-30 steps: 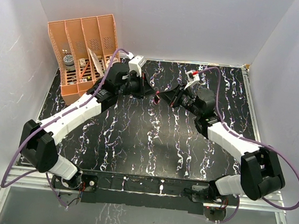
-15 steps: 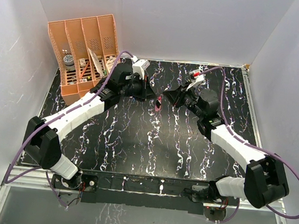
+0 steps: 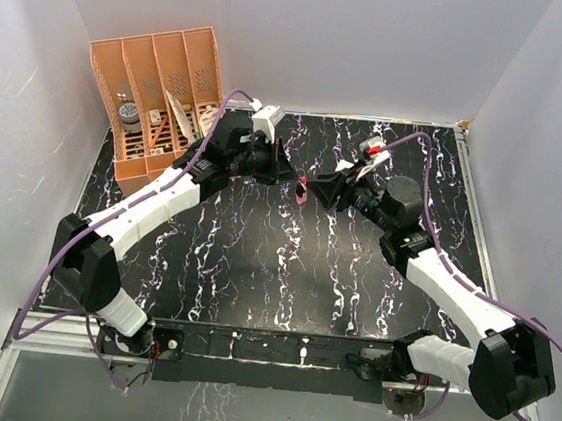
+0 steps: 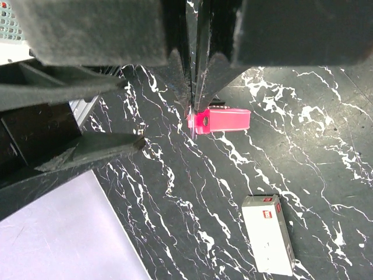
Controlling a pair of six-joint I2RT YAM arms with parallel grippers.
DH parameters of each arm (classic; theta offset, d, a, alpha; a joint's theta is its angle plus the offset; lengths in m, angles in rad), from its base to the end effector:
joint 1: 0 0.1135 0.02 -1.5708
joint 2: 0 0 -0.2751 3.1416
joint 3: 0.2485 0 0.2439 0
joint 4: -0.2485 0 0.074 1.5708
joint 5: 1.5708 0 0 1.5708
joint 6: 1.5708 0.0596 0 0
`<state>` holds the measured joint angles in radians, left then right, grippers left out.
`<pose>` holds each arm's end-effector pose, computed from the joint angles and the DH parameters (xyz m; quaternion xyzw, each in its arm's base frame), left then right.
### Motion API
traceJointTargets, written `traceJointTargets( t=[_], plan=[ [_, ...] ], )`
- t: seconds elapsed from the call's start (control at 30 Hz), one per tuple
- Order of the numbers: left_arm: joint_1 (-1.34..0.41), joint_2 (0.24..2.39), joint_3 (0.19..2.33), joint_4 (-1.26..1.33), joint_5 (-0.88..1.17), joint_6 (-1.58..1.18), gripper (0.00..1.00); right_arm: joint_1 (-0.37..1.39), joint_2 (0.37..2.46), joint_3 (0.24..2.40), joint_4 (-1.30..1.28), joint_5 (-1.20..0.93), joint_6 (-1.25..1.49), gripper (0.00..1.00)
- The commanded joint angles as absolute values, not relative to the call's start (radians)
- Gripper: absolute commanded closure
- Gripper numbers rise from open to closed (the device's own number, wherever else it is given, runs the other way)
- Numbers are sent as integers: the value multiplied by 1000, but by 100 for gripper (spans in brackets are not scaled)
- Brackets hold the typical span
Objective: Put the keys on the keyring
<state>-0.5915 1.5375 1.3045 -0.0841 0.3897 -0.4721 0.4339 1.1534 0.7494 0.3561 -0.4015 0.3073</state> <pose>0.3007 -0.2292 0.3520 0.1608 0.7864 -0.4270 0.4165 0.2426 0.1381 0.3210 -0.1822 0.6992 0.3794 0.5779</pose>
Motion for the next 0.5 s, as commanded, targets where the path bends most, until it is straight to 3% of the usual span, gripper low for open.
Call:
traceJointTargets(
  t=[0.0, 0.47],
  plan=[
    [-594, 1554, 1377, -153, 421, -467, 100, 442, 1138, 730, 371, -453, 241, 57],
    [-594, 1581, 1430, -223, 429, -447, 100, 495, 1215, 737, 346, -397, 173, 57]
  ],
)
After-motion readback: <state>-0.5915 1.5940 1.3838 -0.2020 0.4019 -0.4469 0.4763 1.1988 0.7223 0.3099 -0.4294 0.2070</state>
